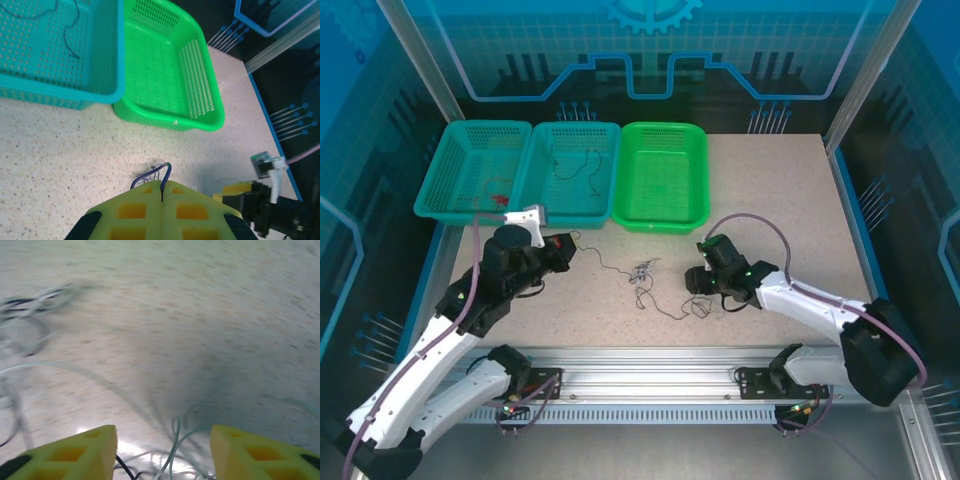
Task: Untangle the cables
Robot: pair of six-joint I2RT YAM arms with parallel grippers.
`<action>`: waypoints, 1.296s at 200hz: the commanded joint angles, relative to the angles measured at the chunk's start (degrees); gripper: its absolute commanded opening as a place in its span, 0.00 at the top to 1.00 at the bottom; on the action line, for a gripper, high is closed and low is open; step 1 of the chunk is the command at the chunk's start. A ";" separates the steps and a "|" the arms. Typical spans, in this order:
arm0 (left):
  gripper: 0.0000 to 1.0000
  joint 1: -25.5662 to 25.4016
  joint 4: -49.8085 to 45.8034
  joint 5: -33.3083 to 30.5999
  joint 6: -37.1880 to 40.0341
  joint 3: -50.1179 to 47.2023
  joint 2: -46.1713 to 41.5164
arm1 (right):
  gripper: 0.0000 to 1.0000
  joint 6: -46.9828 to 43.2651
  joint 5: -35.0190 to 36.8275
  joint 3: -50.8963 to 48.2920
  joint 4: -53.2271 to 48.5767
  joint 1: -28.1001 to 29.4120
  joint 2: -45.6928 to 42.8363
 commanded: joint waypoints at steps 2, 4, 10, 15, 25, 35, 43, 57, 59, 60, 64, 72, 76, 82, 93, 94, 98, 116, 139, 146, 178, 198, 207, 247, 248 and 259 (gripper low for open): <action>1.00 0.46 2.16 4.00 0.29 -2.30 0.30 | 0.38 -4.32 -4.06 4.55 1.50 6.94 -1.63; 1.00 0.42 2.22 4.04 0.29 -2.35 0.27 | 0.37 -4.47 -4.34 4.83 1.86 7.43 -1.34; 1.00 0.41 2.46 4.22 0.28 -2.33 0.34 | 0.34 -4.68 -4.99 5.63 2.93 8.82 -0.56; 1.00 0.41 2.46 4.29 0.37 -2.35 0.36 | 0.32 -4.89 -5.31 6.46 3.85 9.99 0.67; 1.00 0.41 2.48 4.35 0.44 -2.16 0.50 | 0.28 -5.21 -4.80 8.16 5.20 11.87 3.68; 1.00 0.41 2.22 4.29 0.62 -2.04 0.54 | 0.27 -5.36 -4.51 10.05 6.16 12.76 7.79; 1.00 0.42 1.90 4.12 0.74 -1.81 0.44 | 0.27 -6.03 -4.24 11.59 6.93 13.20 11.12; 1.00 0.41 1.19 3.48 1.15 -1.54 0.21 | 0.26 -6.58 -1.97 13.20 7.96 13.30 17.09; 0.99 0.41 1.06 3.41 1.23 -1.50 0.18 | 0.26 -6.64 -1.68 13.21 8.02 13.28 17.79; 1.00 0.41 1.02 3.35 1.24 -1.46 0.17 | 0.26 -6.66 -1.47 14.05 8.01 13.25 18.26; 0.99 0.41 0.68 3.15 1.35 -1.44 0.10 | 0.27 -6.73 -0.97 15.17 8.07 13.15 19.67; 0.98 0.41 0.15 2.86 1.70 -1.18 -0.03 | 0.28 -7.26 -0.91 16.79 7.72 12.87 22.75; 0.97 0.41 -0.17 2.68 1.90 -1.10 -0.09 | 0.30 -7.55 -1.25 17.65 7.25 12.81 24.17; 0.96 0.43 -0.58 2.62 2.19 -0.92 -0.18 | 0.37 -8.02 -1.92 18.84 6.48 12.80 26.06; 0.96 0.54 -1.43 1.72 2.42 -0.71 -0.48 | 0.52 -8.22 -2.54 20.91 4.61 12.86 28.90; 0.96 0.56 -1.54 1.59 2.41 -0.68 -0.51 | 0.54 -8.15 -2.52 20.97 4.41 12.87 29.05; 0.96 0.50 -2.04 0.76 2.48 -0.54 -0.61 | 0.61 -7.83 -2.27 21.34 3.83 12.86 29.61; 1.00 1.47 -5.90 -5.00 2.62 0.80 -1.78 | 0.84 -4.24 2.03 19.32 2.95 11.65 29.07; 1.00 6.53 -10.31 -9.07 3.50 2.88 -4.24 | 1.00 4.35 6.91 11.93 0.97 4.68 23.14; 1.00 8.86 -11.10 -8.99 3.76 3.54 -5.21 | 1.00 6.80 7.08 9.00 0.45 1.53 20.61; 1.00 16.88 -13.83 -9.05 5.11 6.33 -7.88 | 1.00 12.31 7.46 -1.16 -1.52 -10.26 8.09; 1.00 18.33 -14.22 -10.27 4.97 7.42 -9.01 | 1.00 13.28 8.06 -4.60 -2.55 -14.63 1.66; 1.00 18.43 -13.26 -9.75 4.78 7.32 -9.57 | 1.00 12.91 6.71 -5.64 -2.27 -16.38 -0.41; 1.00 18.40 -11.91 -10.13 4.35 8.62 -9.44 | 1.00 12.26 5.50 -6.18 -3.53 -18.86 -4.18; 1.00 18.41 -12.06 -10.36 4.43 8.74 -9.47 | 1.00 12.29 5.50 -6.20 -3.53 -18.99 -4.19; 1.00 18.43 -13.44 -13.81 5.54 10.45 -9.46 | 1.00 13.09 5.14 -7.14 -3.80 -21.14 -4.21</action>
